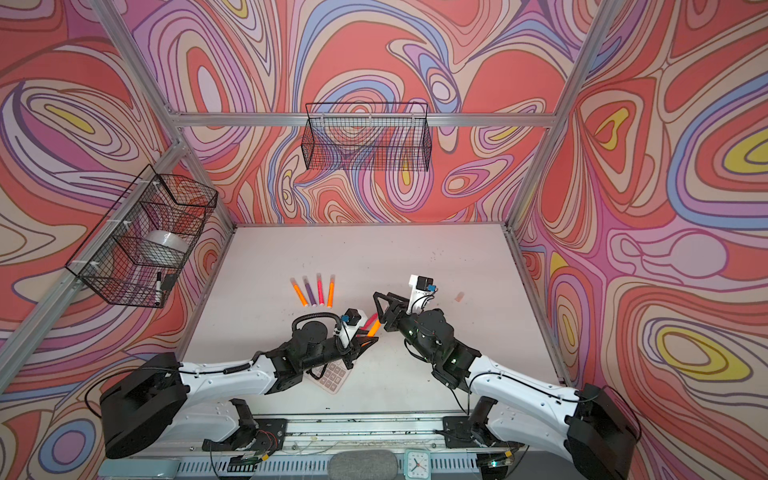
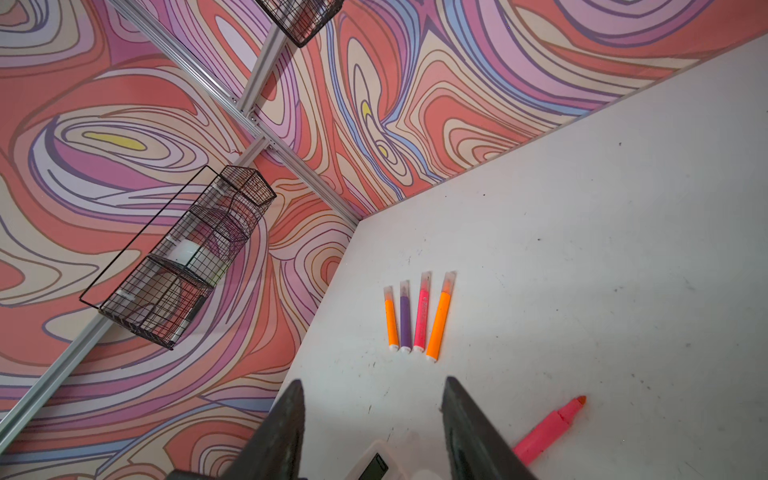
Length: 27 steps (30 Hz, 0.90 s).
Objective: Insert the pens into the pen caps
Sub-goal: 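Open the right gripper and press the cap down onto the orange marker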
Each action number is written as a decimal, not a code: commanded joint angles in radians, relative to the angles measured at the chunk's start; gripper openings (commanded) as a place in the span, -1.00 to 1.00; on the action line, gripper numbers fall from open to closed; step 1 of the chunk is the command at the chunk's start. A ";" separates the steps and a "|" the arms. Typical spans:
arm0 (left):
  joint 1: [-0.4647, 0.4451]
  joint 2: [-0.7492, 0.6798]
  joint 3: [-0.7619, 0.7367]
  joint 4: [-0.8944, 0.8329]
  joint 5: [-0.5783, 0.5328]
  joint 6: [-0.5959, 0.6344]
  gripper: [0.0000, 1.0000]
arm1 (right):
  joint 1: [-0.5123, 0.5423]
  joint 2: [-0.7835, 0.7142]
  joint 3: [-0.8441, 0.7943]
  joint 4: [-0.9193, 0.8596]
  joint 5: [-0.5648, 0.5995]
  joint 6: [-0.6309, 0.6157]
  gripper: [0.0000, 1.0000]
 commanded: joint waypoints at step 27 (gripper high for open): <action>-0.014 -0.027 0.004 0.004 -0.043 -0.004 -1.00 | -0.004 0.113 0.053 -0.018 -0.065 -0.006 -0.81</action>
